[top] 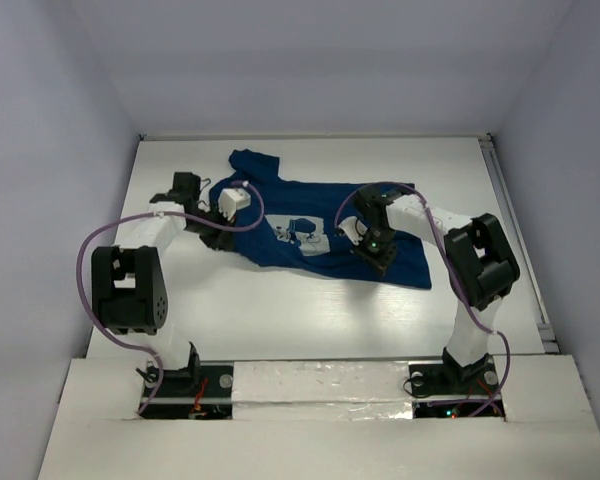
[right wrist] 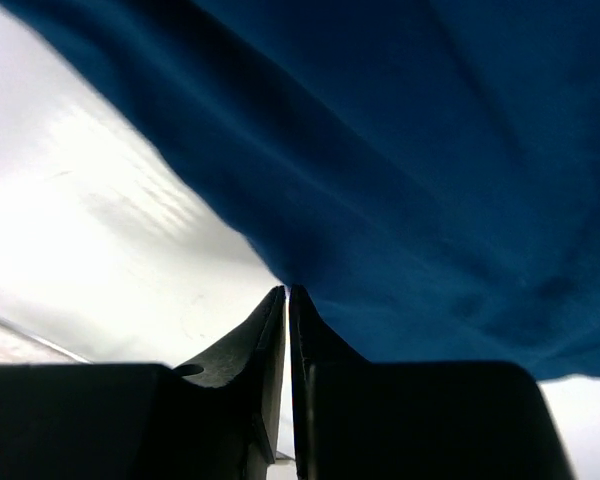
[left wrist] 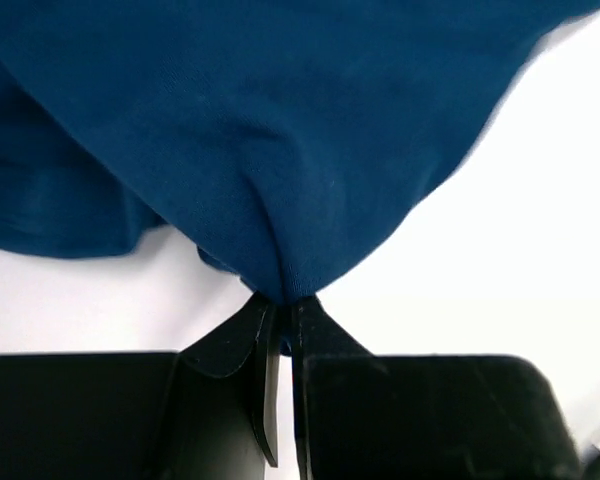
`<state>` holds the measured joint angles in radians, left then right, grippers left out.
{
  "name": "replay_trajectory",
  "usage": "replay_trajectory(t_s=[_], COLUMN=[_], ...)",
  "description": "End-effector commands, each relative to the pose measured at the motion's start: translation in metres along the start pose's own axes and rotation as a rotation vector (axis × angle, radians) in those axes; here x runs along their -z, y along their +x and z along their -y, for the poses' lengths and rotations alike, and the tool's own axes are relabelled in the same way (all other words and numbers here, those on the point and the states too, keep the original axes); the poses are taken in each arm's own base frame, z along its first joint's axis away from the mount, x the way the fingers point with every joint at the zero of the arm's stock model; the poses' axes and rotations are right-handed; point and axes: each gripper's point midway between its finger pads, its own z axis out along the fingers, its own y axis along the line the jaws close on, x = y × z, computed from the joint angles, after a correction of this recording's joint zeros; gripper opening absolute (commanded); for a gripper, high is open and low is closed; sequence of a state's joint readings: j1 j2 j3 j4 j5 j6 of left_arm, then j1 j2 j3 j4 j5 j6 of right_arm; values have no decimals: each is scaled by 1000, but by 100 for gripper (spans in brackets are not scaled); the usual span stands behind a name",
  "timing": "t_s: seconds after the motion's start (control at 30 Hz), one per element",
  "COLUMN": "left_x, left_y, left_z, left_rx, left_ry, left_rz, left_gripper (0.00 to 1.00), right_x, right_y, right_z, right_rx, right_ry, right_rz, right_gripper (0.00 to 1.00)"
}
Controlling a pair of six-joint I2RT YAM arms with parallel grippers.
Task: Fold and stack the t-shirts
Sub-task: Flatten out the tshirt
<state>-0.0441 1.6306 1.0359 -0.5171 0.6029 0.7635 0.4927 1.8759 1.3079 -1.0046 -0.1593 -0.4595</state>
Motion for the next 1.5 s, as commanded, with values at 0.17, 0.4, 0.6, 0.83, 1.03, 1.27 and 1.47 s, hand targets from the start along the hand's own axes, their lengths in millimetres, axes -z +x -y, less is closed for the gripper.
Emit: replay_trajectory(t_s=[0.17,0.4,0.6,0.83,1.03,1.27,1.47], left_x=[76,89,66,55,56,65,71], left_y=[-118,-166,-170,-169,-159,-151,-141], left_z=[47,46,31,23,28,39,49], left_rx=[-47,-16,47,71,77,64,57], left_ry=[281,434,477,461,450,435,418], left_rz=[241,317,317,317,301,294,283], left_gripper=[0,0,0,0,0,0,0], right_x=[16,22,37,65,56,41,33], right_y=[-12,1,7,32,71,94,99], right_z=[21,64,69,53,18,2,6], right_rx=[1,-19,10,81,171,219,221], right_ry=[147,430,502,503,321,216,215], right_rz=[49,50,84,86,-29,-129,-181], right_gripper=[11,27,33,38,46,58,58])
